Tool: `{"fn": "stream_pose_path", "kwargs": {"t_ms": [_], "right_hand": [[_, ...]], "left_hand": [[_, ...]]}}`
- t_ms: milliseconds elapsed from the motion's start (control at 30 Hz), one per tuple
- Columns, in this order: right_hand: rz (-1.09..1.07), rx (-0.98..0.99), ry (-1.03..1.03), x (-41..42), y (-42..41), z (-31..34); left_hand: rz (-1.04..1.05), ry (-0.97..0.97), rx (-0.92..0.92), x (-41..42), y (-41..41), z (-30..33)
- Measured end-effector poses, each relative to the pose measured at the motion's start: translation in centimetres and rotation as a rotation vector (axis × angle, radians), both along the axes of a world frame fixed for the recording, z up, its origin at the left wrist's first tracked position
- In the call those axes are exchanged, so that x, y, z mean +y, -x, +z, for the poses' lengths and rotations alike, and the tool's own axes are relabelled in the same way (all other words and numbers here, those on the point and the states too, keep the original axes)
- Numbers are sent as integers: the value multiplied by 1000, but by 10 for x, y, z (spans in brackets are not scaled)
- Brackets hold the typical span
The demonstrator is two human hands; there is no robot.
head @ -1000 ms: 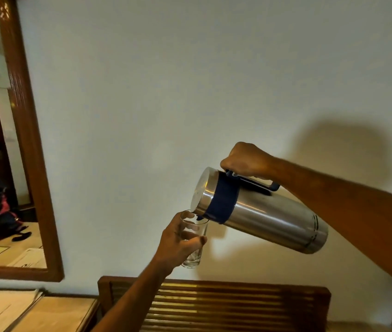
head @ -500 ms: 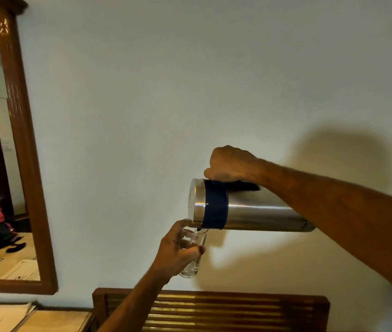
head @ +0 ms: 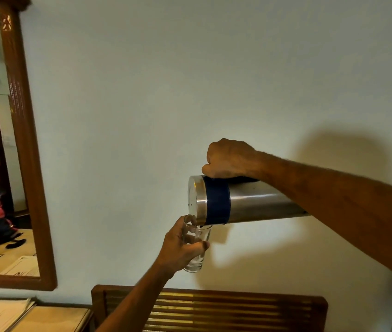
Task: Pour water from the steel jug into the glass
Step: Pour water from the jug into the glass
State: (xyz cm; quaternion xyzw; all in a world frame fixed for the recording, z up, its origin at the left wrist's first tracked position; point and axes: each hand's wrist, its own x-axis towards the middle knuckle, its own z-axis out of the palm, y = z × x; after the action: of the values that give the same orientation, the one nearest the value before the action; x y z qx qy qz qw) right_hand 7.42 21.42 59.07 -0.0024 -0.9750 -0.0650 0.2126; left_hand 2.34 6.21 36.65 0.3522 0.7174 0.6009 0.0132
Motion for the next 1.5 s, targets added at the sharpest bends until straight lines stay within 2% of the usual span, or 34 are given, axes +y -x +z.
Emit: {"fn": "stream_pose_path", "kwargs": {"t_ms": [700, 1500], "right_hand": [[49, 1, -32, -3, 7, -5], [74, 18, -76, -5, 11, -5]], "left_hand": [[-11, -39, -80, -3, 4, -4], [2, -44, -84, 0, 11, -7]]}}
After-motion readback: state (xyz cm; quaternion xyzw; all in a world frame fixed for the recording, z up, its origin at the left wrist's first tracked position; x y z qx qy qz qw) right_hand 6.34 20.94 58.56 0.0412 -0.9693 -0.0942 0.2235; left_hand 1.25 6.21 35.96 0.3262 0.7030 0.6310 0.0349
